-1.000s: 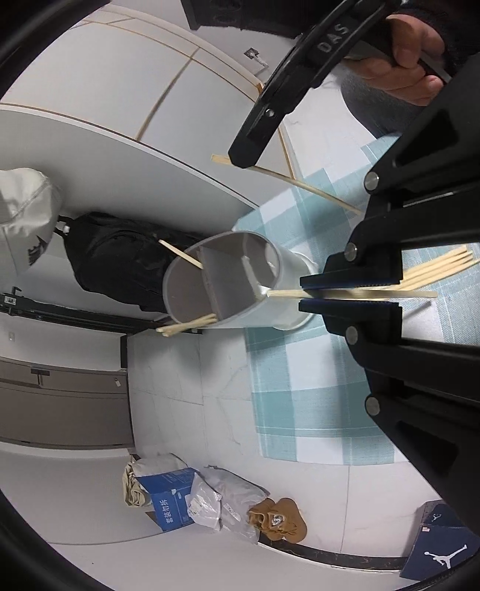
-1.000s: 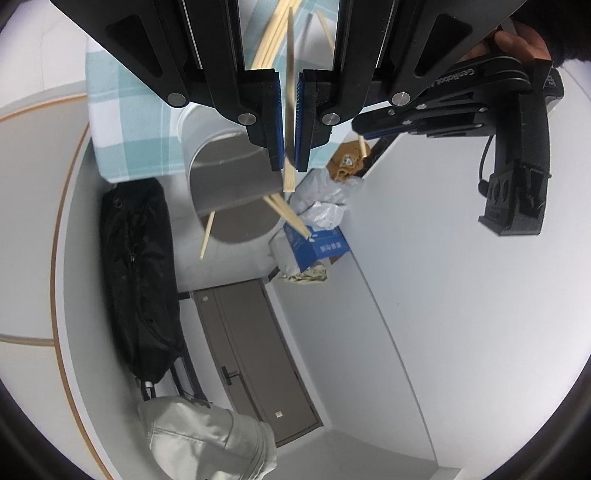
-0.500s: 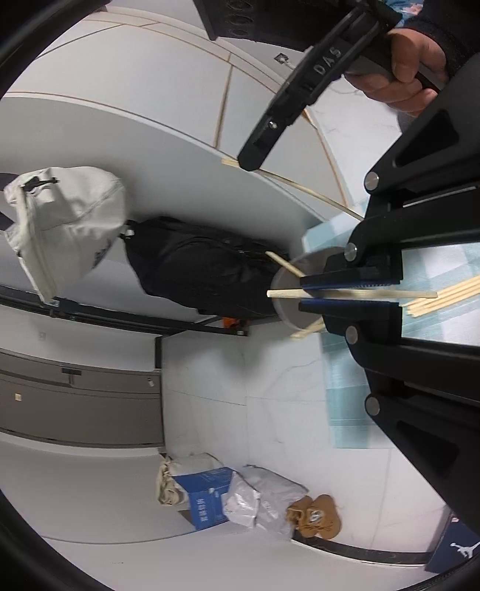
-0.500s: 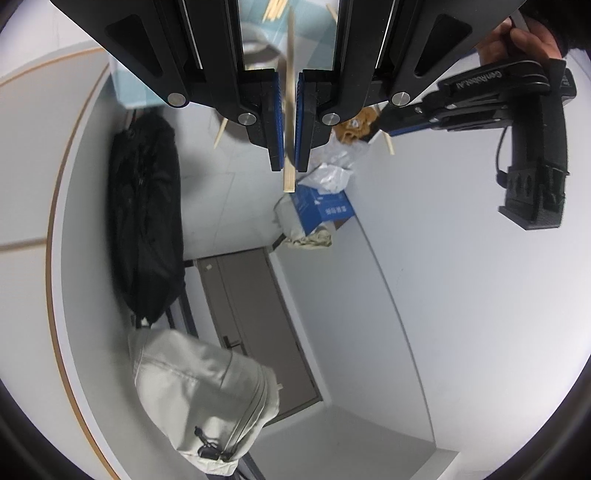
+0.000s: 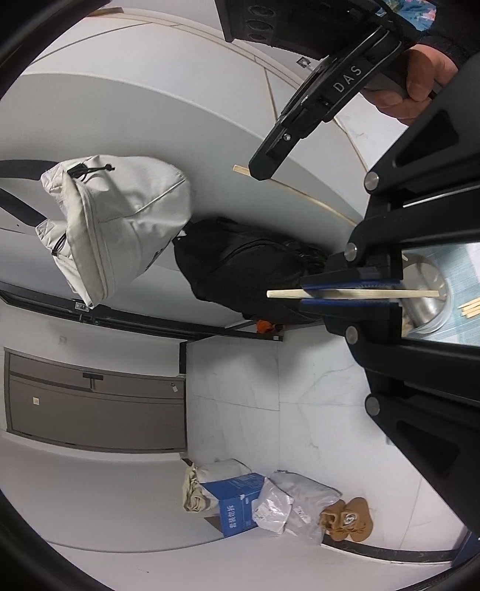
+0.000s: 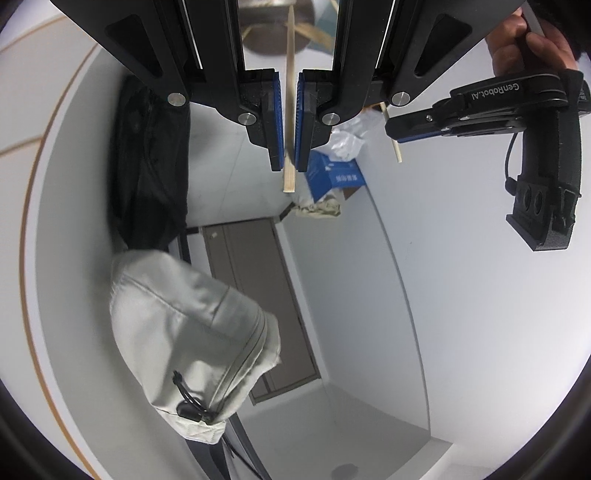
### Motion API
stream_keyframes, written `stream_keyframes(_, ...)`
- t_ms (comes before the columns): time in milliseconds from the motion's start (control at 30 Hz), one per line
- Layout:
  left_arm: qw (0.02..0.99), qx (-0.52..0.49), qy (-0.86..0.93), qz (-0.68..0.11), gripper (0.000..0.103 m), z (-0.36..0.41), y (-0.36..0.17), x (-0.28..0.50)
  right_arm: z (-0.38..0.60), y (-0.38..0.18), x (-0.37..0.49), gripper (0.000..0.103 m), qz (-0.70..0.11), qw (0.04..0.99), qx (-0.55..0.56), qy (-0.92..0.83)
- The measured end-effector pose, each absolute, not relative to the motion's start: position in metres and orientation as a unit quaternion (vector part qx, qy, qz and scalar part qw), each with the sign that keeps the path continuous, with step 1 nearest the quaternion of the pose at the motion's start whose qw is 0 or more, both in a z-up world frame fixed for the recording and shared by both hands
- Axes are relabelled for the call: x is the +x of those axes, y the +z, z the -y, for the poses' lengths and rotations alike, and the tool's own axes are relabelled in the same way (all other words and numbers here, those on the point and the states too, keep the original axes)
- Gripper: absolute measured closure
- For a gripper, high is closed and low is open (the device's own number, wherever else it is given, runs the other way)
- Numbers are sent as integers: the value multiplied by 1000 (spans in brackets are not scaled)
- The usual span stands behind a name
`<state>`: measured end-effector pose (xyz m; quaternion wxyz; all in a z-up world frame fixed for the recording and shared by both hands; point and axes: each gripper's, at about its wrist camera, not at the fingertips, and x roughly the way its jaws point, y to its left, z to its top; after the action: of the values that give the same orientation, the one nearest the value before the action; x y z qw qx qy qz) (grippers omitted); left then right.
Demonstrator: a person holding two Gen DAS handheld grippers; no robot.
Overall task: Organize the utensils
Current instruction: 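Carry both held chopsticks up over the white utensil holder, then open both grippers to drop the chopsticks into the holder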
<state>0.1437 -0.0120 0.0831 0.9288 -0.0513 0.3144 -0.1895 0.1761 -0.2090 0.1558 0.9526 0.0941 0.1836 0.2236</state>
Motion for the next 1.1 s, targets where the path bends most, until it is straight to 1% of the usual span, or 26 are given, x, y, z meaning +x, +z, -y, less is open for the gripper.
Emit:
stream_keyframes(200, 929, -41, -184, -318, 102, 11, 71, 167, 202, 149, 203, 98, -182, 955, 89, 218)
stream_keyframes(500, 929, -72, -185, -313, 102, 5, 50, 190, 186, 117, 219, 98, -191, 955, 61, 218)
stream_keyframes(900, 923, -69, -195, -324, 102, 11, 28, 196, 185, 77, 234, 98, -222, 947, 51, 228)
stream_keyframes(1100, 919, -41, -216, -326, 102, 19, 22, 189, 184, 60, 238, 98, -253, 935, 48, 245)
